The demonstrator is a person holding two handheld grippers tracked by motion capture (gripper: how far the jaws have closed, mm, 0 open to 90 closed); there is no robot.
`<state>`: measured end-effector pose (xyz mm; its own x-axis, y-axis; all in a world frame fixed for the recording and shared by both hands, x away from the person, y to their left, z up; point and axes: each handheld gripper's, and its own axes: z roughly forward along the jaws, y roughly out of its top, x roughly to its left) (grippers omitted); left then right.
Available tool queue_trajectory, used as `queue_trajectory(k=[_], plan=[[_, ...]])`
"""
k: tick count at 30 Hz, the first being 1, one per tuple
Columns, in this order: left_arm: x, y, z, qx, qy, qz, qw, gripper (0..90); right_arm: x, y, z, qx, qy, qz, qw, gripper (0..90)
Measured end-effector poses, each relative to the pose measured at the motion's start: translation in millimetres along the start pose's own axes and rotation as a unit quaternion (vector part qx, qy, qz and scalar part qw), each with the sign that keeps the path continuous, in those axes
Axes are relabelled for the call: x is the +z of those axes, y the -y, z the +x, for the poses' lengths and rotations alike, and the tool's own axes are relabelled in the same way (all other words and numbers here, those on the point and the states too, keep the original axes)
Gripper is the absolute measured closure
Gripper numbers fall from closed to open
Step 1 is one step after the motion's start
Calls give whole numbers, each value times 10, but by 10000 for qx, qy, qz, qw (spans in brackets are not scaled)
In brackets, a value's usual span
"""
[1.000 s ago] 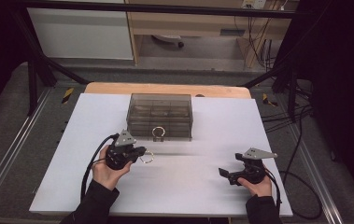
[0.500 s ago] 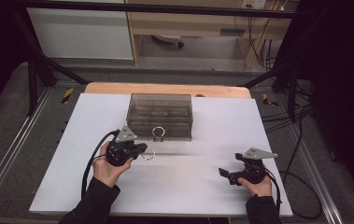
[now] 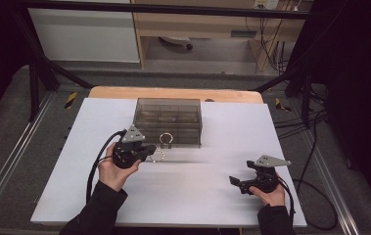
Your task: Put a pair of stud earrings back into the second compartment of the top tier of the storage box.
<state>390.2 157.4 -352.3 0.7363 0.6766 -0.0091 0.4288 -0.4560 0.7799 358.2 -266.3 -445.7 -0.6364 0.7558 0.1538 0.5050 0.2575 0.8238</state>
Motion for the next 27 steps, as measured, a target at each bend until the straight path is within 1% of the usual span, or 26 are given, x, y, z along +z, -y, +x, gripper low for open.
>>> queue_trajectory(k=[13,18,27], plan=[[1,-132,56,-67,-9,-46,10000,864,1,1,1,5,-4,6,10000,11],[-3,-202,68,-51,-21,-60,10000,864,0,1,-3,2,3,2,10000,11],[46,-321,96,-63,-35,-38,10000,864,-2,1,-6,-1,9,-1,10000,11]])
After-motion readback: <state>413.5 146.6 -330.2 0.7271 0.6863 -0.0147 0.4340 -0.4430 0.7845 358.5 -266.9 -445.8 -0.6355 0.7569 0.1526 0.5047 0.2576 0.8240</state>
